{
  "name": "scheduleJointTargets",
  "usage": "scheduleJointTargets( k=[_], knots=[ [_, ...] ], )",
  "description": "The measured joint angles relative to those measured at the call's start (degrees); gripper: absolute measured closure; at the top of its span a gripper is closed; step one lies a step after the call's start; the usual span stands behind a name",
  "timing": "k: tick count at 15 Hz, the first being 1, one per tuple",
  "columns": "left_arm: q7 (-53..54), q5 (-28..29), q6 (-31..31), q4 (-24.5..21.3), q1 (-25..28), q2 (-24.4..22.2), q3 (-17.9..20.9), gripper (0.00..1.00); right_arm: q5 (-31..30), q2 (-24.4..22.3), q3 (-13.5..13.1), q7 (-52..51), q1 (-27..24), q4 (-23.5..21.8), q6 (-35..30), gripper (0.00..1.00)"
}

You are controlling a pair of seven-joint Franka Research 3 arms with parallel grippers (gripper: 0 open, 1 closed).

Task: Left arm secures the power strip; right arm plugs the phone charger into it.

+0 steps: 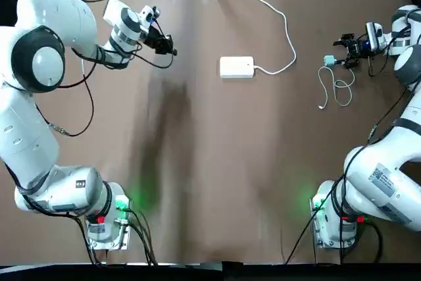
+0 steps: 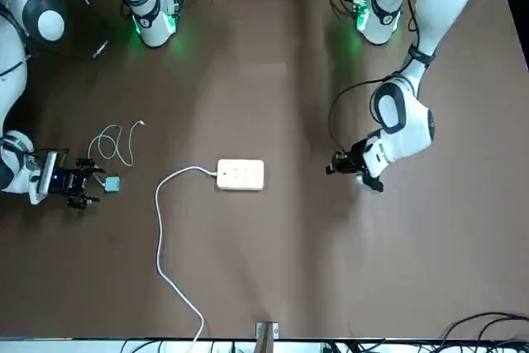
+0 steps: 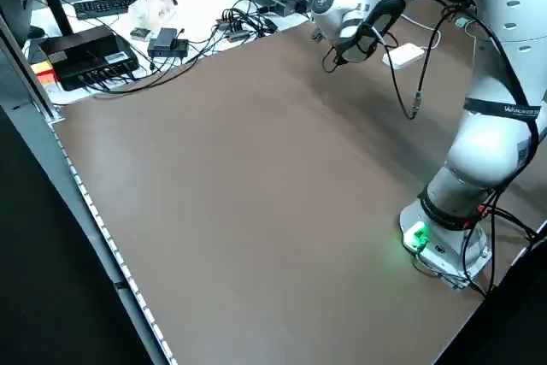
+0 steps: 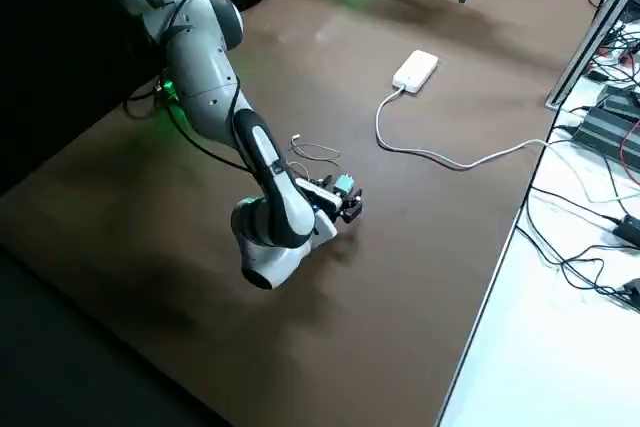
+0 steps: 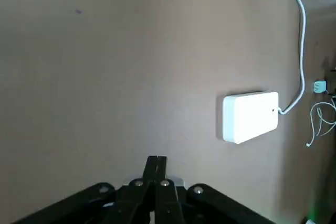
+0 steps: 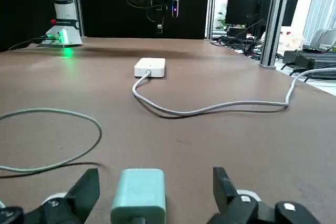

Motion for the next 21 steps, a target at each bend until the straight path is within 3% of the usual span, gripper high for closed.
scheduleJointTargets(
  k=[4,11,21],
  knots=[
    [-3.8,-1.0,2.0,1.7,-1.6,3.1,-3.9,0.99,0.0,2.3,0.0,-0.7,0.0,0.9,0.0,0.04],
    [-5.5,-1.9,6.4,6.2,-6.9,7.4,-4.1,0.99,0.1,3.4,0.0,-0.7,-0.3,1.0,-1.2,0.05],
    [-5.6,-7.3,11.0,16.7,-16.4,16.3,-4.2,0.99,1.1,4.7,0.0,-3.0,-0.4,1.1,-2.7,0.05]
  ],
)
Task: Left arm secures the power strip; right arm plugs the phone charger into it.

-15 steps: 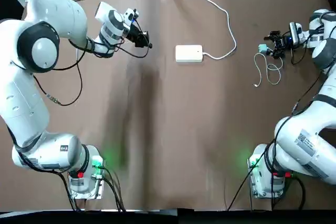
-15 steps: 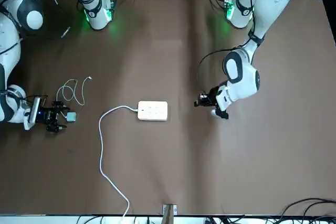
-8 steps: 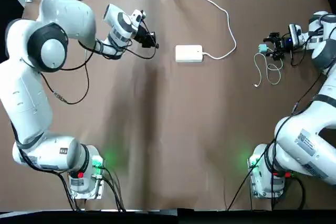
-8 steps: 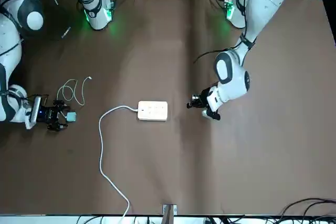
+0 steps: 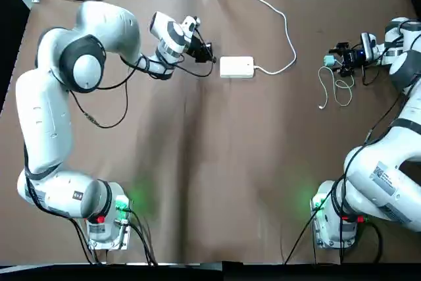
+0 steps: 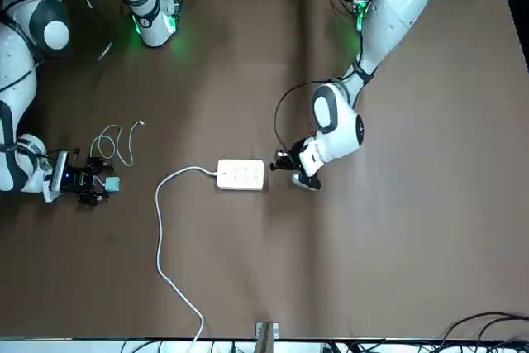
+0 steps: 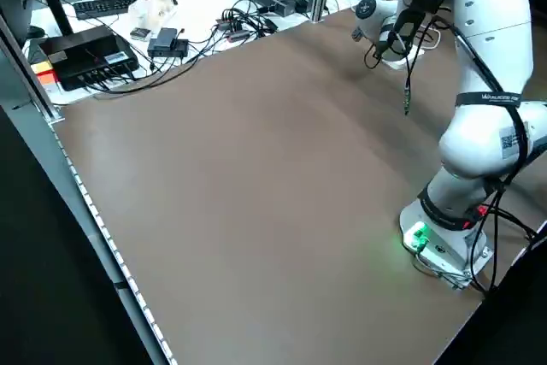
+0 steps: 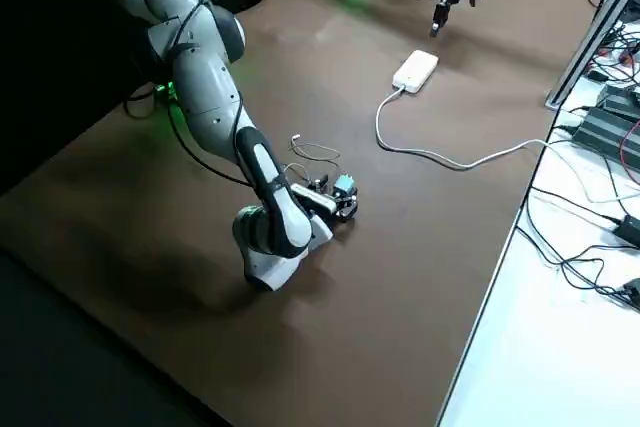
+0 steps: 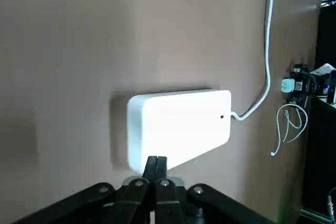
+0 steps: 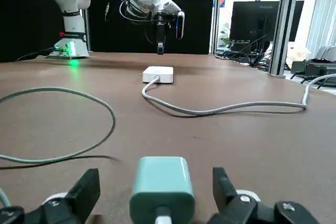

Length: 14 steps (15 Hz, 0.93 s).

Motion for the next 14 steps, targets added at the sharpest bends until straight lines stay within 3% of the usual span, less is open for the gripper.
scheduleJointTargets(
  k=[5,7,14],
  knots=[
    [0.0,-0.3,0.1,5.3,-2.5,4.5,0.0,0.99,0.2,0.2,0.0,-0.2,-0.1,0.3,-0.3,0.04],
    [0.0,-0.3,0.2,8.2,-3.3,7.1,0.0,0.97,0.2,0.3,0.0,0.2,-0.1,0.3,-0.3,0.00],
    [-0.1,-0.3,0.2,10.7,-4.8,9.7,0.1,0.99,0.3,0.3,0.0,3.5,0.0,0.5,0.3,0.00]
  ],
)
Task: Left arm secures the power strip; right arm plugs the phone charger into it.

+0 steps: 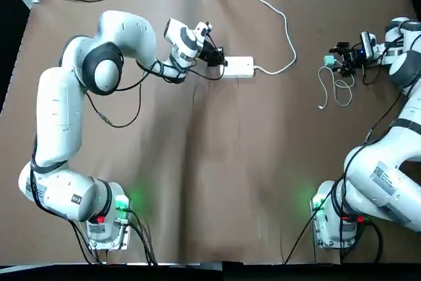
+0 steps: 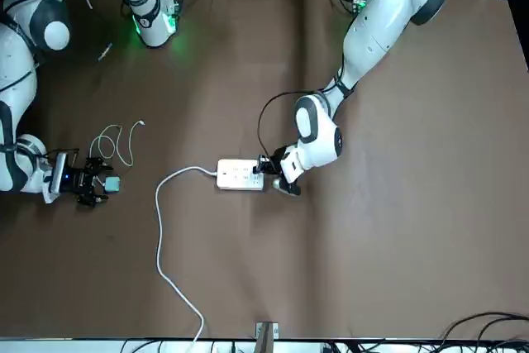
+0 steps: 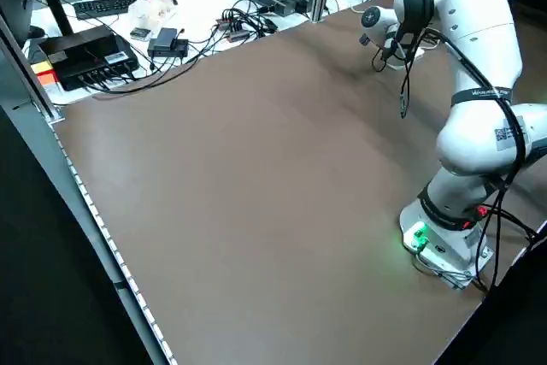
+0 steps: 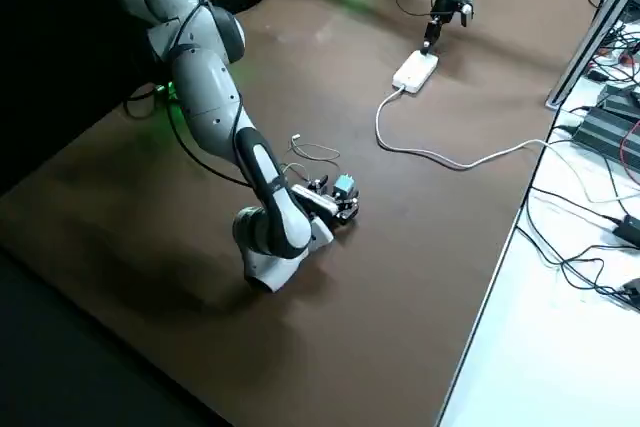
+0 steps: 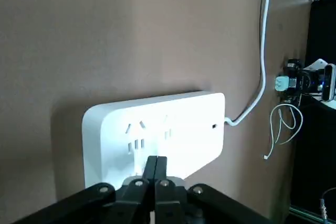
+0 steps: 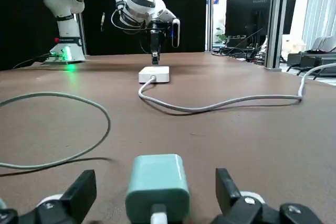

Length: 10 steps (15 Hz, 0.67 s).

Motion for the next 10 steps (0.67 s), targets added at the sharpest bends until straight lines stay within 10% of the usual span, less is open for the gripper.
scheduleJointTargets(
  k=[10],
  knots=[
    [0.3,0.2,0.0,0.6,0.1,0.5,0.5,0.99,-0.5,0.0,0.0,1.5,0.8,1.1,2.7,0.01]
  ],
)
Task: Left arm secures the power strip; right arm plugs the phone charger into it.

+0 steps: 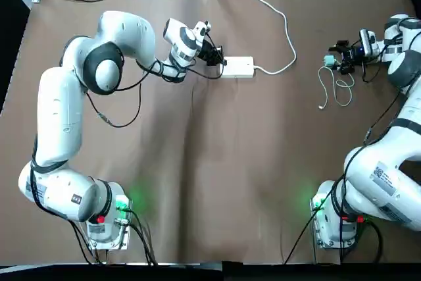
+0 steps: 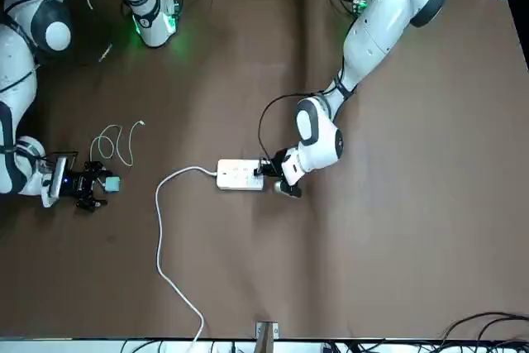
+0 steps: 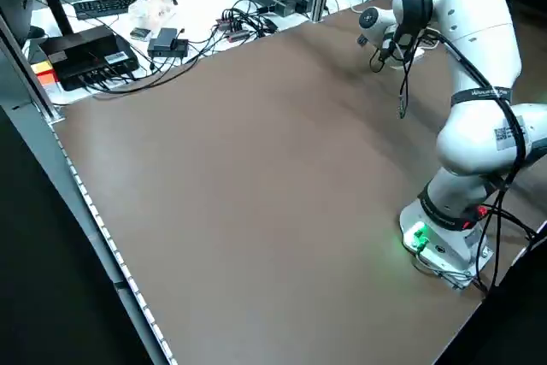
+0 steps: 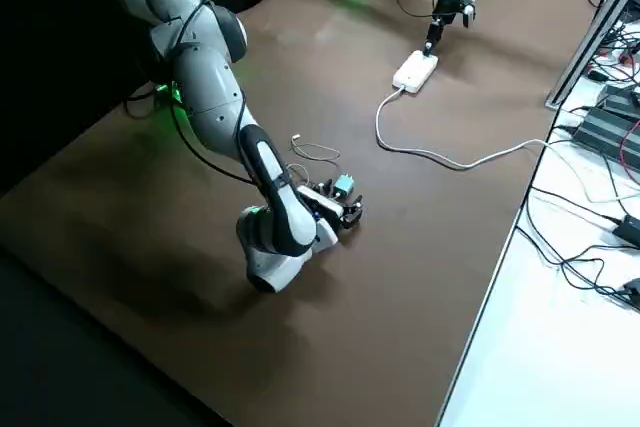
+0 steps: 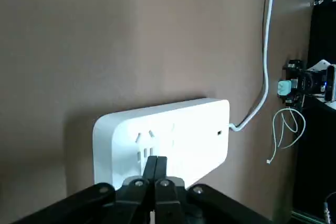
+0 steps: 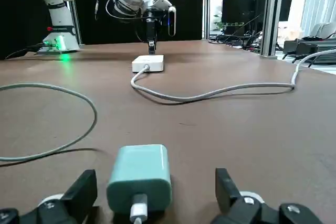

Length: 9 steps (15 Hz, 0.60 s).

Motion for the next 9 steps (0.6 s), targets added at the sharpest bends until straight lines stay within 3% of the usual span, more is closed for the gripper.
scheduleJointTargets(
  k=[9],
  knots=[
    [0.1,1.7,0.0,0.0,0.1,0.2,0.3,0.99,-1.4,0.0,0.0,0.8,0.8,0.2,0.0,0.09]
  ],
)
